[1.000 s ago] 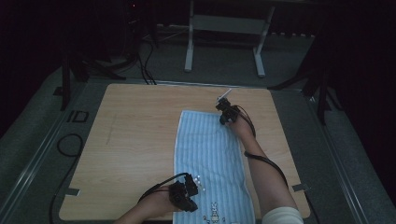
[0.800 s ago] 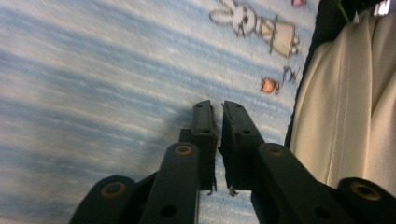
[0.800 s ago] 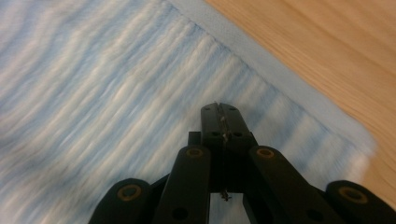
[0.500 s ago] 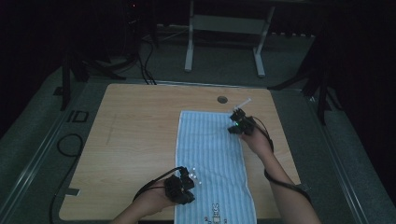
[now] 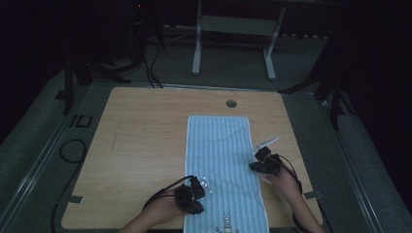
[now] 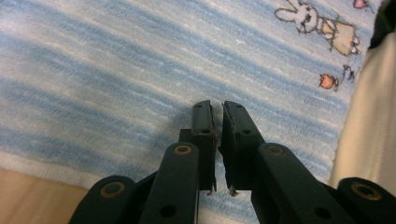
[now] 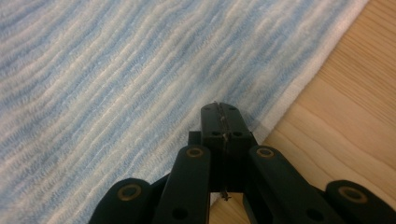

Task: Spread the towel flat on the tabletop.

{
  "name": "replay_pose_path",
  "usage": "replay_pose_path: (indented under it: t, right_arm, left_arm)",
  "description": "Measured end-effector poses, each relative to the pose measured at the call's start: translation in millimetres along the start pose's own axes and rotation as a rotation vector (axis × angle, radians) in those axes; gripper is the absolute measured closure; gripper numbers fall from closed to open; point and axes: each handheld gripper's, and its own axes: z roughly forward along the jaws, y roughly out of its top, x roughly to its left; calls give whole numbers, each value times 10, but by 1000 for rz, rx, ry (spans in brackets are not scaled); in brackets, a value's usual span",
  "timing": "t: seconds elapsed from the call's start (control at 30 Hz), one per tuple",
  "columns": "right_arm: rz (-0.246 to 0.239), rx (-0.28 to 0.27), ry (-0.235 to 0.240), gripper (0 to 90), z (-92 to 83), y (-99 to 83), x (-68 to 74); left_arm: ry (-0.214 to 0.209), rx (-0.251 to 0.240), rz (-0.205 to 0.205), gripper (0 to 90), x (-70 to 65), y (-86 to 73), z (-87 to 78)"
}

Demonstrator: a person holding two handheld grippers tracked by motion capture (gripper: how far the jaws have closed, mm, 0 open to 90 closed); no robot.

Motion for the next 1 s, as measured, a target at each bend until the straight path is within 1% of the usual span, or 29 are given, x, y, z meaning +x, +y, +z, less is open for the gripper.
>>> replay_pose_path:
  t: [0.07, 0.17, 0.23, 0.37, 0.47, 0.63, 0.67, 0.7, 0.73, 0.77, 0.8, 0.87, 0.9, 0.93, 0.97, 1.0]
  right_arm:
    - [16, 5, -3, 897, -21, -29, -47]
    - [33, -4, 6, 897, -44, -80, -95]
    - [36, -4, 3, 896, -60, -110, -102]
    - [43, -2, -8, 896, -85, -154, -105]
    - [53, -10, -15, 896, -123, -236, -119]
    - [78, -17, 0, 896, -158, -309, -149]
    - [80, -15, 5, 895, -162, -310, -150]
    - [80, -13, 9, 894, -168, -307, -148]
    - [77, -16, 10, 889, -184, -301, -147]
    - [78, -22, 7, 881, -212, -290, -149]
    - [70, -27, 6, 881, -239, -280, -154]
    - [62, -35, -10, 857, -289, -257, -173]
    - [64, -32, -14, 842, -310, -247, -187]
    - [64, -32, -14, 842, -310, -247, -187]
    - [63, -32, -19, 832, -323, -241, -202]
    - [74, -34, -25, 728, -354, -227, -254]
  left_arm:
    - [-8, -2, 5, 831, -37, 13, 16]
    - [-18, -2, 17, 831, -68, 35, 36]
    - [-25, -1, 28, 831, -89, 52, 50]
    - [-36, -6, 28, 831, -119, 89, 75]
    - [-37, -4, 38, 830, -131, 111, 87]
    - [-44, -1, 42, 829, -158, 133, 91]
    - [-51, -6, 39, 816, -155, 134, 84]
    - [-47, -13, 37, 813, -146, 134, 67]
    - [-31, -19, 32, 813, -124, 136, 31]
    - [-24, -28, 27, 802, -98, 133, -4]
    - [-16, -35, 20, 802, -75, 132, -32]
    - [18, -58, -3, 796, 19, 124, -126]
    - [32, -63, -10, 777, 59, 122, -160]
    - [32, -63, -10, 777, 59, 122, -160]
    - [93, -90, -46, 777, 180, 118, -244]
    - [120, -107, -81, 691, 259, 117, -282]
